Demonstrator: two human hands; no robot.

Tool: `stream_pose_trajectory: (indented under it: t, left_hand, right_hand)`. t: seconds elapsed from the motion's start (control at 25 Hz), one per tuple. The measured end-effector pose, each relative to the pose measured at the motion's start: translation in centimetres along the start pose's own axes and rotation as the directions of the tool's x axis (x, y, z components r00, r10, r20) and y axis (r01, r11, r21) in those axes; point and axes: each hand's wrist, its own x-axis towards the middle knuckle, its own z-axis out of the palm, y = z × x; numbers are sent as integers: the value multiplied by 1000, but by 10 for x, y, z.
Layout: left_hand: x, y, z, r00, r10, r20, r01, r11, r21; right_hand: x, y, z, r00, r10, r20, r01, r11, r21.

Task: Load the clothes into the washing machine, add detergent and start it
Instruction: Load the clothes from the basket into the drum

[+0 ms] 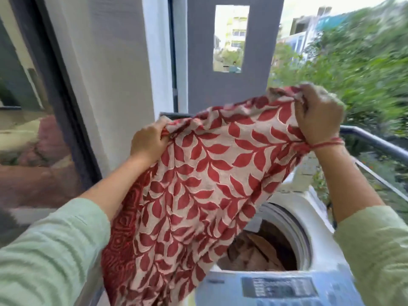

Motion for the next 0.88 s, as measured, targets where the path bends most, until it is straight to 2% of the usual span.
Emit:
stream_pose_trajectory:
  t: [0.08, 0.12, 0.16, 0.2, 0.24, 0.28, 0.32, 0.36, 0.44, 0.48, 0.56, 0.6, 0.68, 0.76, 0.84, 0.88]
  left_hand:
    - [-9, 32, 58, 990, 19, 143, -11, 998, -55]
    - [-16, 50, 86, 974, 45, 223, -18, 993, -119]
    - [-23, 66, 111, 950, 79, 302, -24, 983, -182]
    - [-31, 82, 132, 918, 117, 379, -31, 974, -226]
    - [-40, 99, 150, 883, 145, 446, -39, 970, -238]
    - [-47, 114, 165, 845, 154, 512, -58, 978, -198]
    - [-55, 126, 177, 807, 136, 575, -90, 990, -107]
    - [-63, 132, 182, 778, 92, 621, -121, 993, 4]
    - [-78, 124, 180, 761, -17, 648, -93, 986, 135]
    - [-88, 110, 175, 762, -79, 643, -28, 988, 154]
    - [-114, 74, 151, 781, -189, 595, 128, 981, 143]
    - [-131, 53, 136, 797, -246, 551, 198, 969, 147]
    - [-170, 15, 110, 797, -384, 466, 339, 923, 183]
    - [-211, -20, 96, 702, -541, 463, 515, 835, 195]
    - [-248, -40, 92, 537, -643, 546, 686, 710, 161]
    - [-263, -42, 90, 450, -641, 622, 756, 644, 117]
  right_hand:
    - [-38, 46, 7, 971, 113, 212, -100, 992, -71]
    - [-62, 70, 15, 915, 142, 378, -117, 989, -88]
    - [-78, 82, 24, 792, 166, 588, -149, 986, -77]
    - [-117, 108, 45, 592, 132, 795, -104, 991, -88]
    - [-164, 154, 72, 338, 166, 926, -48, 986, -160]
    - [-209, 205, 107, 179, 202, 963, 36, 977, -212]
    - [-235, 239, 134, 51, 222, 974, 170, 959, -227]
    - [-259, 238, 146, -75, 250, 965, 115, 964, -241]
    - [-262, 181, 123, -237, 144, 961, 2, 989, -148]
    - [-244, 138, 109, -268, 79, 960, -15, 996, -87]
    - [-216, 78, 105, -181, -47, 982, -2, 999, 48]
    - [-216, 64, 113, -104, -123, 987, 3, 992, 124]
    - [-215, 24, 120, 19, -209, 978, -92, 973, 210]
    - [-228, -40, 134, 56, -289, 956, -302, 907, 292]
    - [-241, -113, 139, 51, -319, 946, -492, 817, 302]
    - [-257, -140, 140, 62, -279, 958, -528, 806, 268]
